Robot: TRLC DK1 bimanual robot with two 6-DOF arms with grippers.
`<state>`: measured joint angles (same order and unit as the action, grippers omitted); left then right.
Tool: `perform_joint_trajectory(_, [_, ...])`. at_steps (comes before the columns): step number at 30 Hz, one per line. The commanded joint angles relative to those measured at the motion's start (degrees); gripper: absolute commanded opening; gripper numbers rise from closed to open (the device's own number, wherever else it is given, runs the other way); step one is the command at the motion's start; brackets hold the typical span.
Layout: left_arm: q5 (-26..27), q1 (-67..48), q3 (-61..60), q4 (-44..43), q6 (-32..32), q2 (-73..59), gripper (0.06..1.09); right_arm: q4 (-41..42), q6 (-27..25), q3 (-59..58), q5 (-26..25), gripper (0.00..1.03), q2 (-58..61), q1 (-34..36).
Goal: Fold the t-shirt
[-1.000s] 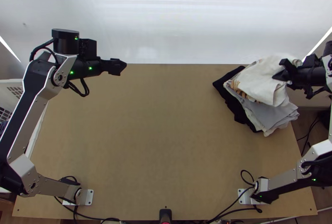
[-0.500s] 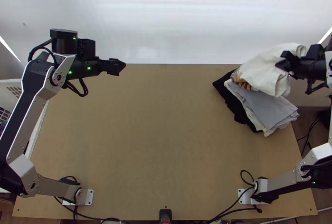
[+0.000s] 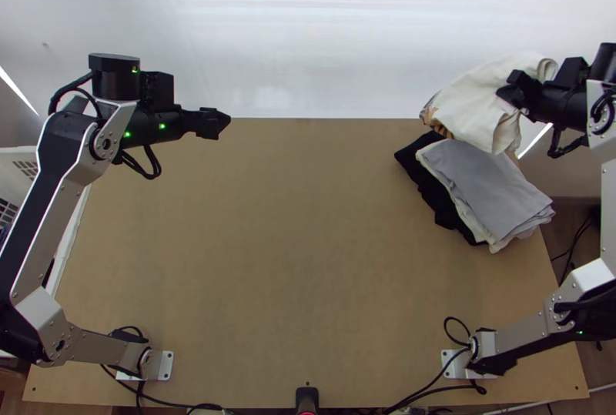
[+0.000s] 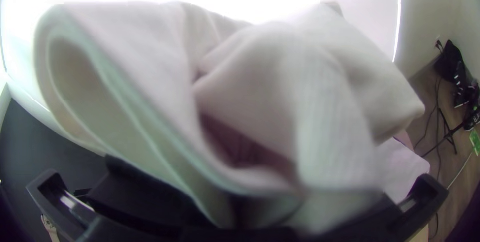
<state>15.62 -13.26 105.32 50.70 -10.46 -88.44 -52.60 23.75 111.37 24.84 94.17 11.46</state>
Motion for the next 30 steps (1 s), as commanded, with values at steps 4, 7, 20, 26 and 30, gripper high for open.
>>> perform_joint_trajectory(4, [0.03,0.42,0.41,-0.16,0.35,0.03,1.04,0.48,-0.46,-10.56,-0.14,0.03,2.60,4.00])
perform_joint_trajectory(7, [0.12,0.42,0.59,-0.86,0.35,-0.06,1.04,0.39,-2.57,-15.22,-0.14,0.03,3.04,6.11])
perform_joint_trajectory(20, [1.26,0.34,0.85,-2.88,-0.44,-0.59,1.04,-3.74,-8.63,-28.23,-4.80,0.03,-3.38,12.79])
perform_joint_trajectory(26, [1.52,0.34,0.85,-2.97,-0.44,-0.76,1.04,-3.74,-12.15,-33.50,-10.69,0.12,-9.18,13.94])
perform_joint_trajectory(30, [1.61,0.16,0.85,-2.97,-0.44,-0.76,1.04,-3.83,-13.38,-35.96,-13.59,0.37,-13.31,14.46])
